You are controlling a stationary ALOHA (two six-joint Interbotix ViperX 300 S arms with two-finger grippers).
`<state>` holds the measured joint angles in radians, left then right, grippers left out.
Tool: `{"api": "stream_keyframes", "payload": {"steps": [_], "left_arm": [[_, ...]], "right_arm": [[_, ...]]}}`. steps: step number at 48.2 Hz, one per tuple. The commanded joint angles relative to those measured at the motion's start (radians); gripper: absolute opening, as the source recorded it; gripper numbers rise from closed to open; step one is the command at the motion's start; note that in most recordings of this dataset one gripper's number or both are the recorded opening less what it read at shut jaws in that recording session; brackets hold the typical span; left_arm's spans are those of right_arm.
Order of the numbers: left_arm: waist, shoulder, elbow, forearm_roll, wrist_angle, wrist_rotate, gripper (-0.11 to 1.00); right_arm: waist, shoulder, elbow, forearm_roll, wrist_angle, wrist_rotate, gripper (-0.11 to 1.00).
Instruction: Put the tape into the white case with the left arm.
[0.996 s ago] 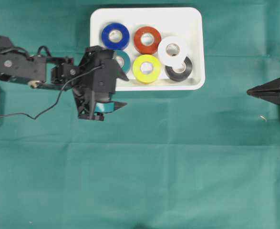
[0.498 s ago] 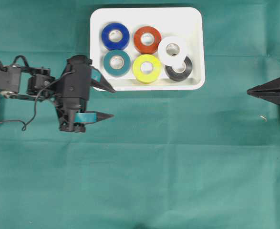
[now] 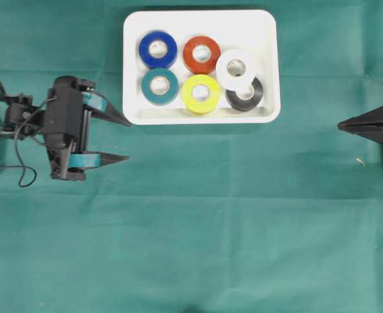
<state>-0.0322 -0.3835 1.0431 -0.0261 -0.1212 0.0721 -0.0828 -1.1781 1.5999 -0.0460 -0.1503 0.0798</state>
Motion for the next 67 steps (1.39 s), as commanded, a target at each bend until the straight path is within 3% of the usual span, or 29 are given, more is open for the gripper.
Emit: {"api": "stream_keyframes", "payload": {"steps": [1,15,39,67], "left_arm": [[-0.003,-0.041,0.015,-0.002,-0.017,0.0,0.76],[-0.008,-0.126,0.072,-0.002,-0.017,0.0,0.76],[-0.008,-0.199,0.086,-0.002,-0.017,0.0,0.76],[0.037,-0.557,0.222,-0.002,-0.003,-0.002,0.76]], "right_arm": [[-0.002,0.006,-0.011,-0.003,-0.011,-0.002,-0.09],[-0.002,0.006,-0.011,-0.003,-0.011,-0.002,-0.09],[-0.002,0.006,-0.011,-0.003,-0.009,-0.002,-0.09],[-0.002,0.006,-0.011,-0.003,-0.011,-0.002,-0.09]]}}
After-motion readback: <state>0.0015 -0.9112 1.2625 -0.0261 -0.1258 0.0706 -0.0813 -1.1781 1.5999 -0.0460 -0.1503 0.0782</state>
